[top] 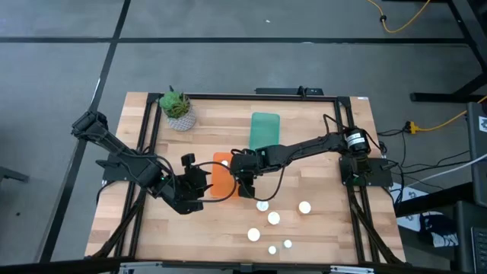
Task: Pick and place medicine bottles into bin by pill shape (circle, oval)
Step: Put the small yellow pill bottle into the orange bin
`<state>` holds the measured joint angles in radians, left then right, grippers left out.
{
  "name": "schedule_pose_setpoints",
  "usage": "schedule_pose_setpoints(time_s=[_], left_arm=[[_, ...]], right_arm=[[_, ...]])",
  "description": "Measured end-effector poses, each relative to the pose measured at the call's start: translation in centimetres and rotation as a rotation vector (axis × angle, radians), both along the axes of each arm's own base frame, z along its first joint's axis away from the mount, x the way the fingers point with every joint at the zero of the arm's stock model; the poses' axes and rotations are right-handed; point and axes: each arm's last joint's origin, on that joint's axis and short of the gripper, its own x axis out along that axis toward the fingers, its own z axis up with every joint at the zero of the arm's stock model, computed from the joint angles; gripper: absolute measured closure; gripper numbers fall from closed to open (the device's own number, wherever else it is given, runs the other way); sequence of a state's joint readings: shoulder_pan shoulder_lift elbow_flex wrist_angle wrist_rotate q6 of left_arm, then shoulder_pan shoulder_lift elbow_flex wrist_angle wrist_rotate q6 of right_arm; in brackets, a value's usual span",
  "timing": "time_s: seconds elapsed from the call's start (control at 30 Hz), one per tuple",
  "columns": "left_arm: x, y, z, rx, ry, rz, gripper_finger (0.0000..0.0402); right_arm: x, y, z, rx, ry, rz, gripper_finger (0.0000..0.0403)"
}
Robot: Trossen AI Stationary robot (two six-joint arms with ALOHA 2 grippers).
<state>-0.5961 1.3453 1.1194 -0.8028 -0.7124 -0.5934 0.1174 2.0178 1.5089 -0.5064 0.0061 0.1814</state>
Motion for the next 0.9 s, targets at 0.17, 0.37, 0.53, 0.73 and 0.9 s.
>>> schedule_pose_setpoints(time_s=[0.17, 0.37, 0.53, 0.73, 0.9], left_arm=[[0.0, 0.0, 0.0, 0.0, 0.0, 0.0, 0.0231], [0.0, 0.0, 0.0, -0.001, -0.001, 0.001, 0.0231], [0.0, 0.0, 0.0, -0.002, -0.002, 0.001, 0.0231], [0.0, 0.0, 0.0, -0.003, -0.003, 0.001, 0.0231], [0.0, 0.0, 0.0, -0.003, -0.003, 0.001, 0.0231]], right_arm=[[0.1, 0.5, 0.1, 0.001, -0.014, 0.009, 0.0288], [0.1, 1.2, 0.1, 0.007, -0.028, 0.02, 0.0288], [0.1, 1.3, 0.0, 0.014, -0.022, 0.014, 0.0288], [0.1, 1.3, -0.3, 0.013, -0.023, 0.012, 0.0288], [0.3, 1.3, -0.8, 0.013, -0.024, 0.012, 0.0288]])
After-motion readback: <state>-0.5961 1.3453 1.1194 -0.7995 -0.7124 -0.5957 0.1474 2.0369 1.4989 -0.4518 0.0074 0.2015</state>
